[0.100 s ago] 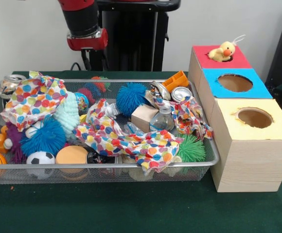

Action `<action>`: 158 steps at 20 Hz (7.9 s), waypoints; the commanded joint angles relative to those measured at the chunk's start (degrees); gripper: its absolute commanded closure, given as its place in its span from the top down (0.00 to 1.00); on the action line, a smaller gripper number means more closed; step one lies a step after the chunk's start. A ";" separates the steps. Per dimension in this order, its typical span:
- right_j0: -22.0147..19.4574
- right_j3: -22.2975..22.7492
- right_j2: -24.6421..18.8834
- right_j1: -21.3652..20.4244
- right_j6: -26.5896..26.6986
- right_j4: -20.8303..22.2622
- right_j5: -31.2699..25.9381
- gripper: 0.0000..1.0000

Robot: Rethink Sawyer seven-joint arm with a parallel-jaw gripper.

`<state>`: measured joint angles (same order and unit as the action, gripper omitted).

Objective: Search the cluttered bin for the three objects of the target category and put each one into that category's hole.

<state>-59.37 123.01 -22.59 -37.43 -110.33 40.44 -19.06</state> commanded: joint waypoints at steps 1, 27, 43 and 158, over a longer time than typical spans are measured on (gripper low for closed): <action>1.13 -5.50 -0.22 -4.66 -0.32 -2.25 -4.62 1.00; 9.61 -8.33 11.15 7.46 -6.36 0.52 14.07 1.00; 8.40 -10.25 11.56 7.09 -2.08 1.36 12.95 1.00; 10.81 -16.95 -0.06 -7.50 8.39 -14.37 -20.50 0.00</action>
<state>-47.63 112.00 -18.13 -49.81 -110.33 21.39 -43.77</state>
